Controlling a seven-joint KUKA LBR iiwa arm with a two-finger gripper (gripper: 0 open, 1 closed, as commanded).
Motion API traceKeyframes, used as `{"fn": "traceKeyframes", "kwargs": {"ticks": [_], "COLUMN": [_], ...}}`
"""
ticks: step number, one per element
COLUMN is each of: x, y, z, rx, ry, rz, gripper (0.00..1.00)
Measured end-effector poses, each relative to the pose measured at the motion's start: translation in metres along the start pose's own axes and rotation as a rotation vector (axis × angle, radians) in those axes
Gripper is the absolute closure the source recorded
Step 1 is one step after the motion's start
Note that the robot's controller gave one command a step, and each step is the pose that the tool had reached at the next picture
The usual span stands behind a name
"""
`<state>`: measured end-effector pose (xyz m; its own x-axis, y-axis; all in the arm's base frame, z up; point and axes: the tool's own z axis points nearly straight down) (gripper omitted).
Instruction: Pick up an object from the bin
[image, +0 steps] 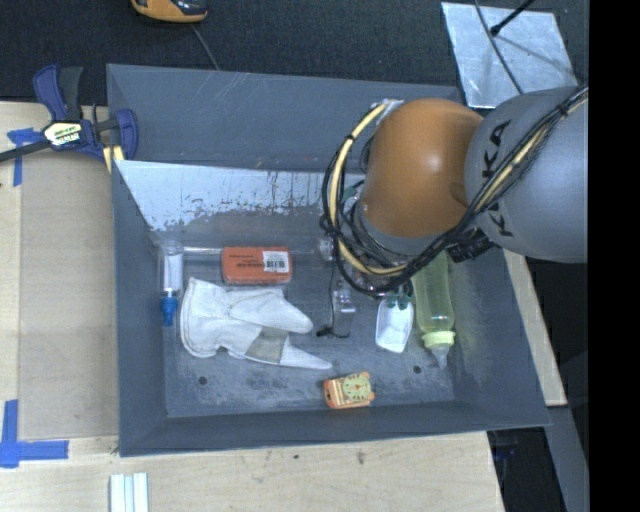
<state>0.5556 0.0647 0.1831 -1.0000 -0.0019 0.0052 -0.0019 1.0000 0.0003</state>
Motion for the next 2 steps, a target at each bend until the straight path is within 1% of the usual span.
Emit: {"fn": "traceKeyframes", "kwargs": {"ticks": [1,2], "x": [-0.002,0.001], "y": [0.000,0.007], "z": [-0.005,0.047], "rx": [-0.001,-0.001], "ry": [-0.009,-0.010], "rz": [0.002,0.144], "gripper": [0.00,0.00]}}
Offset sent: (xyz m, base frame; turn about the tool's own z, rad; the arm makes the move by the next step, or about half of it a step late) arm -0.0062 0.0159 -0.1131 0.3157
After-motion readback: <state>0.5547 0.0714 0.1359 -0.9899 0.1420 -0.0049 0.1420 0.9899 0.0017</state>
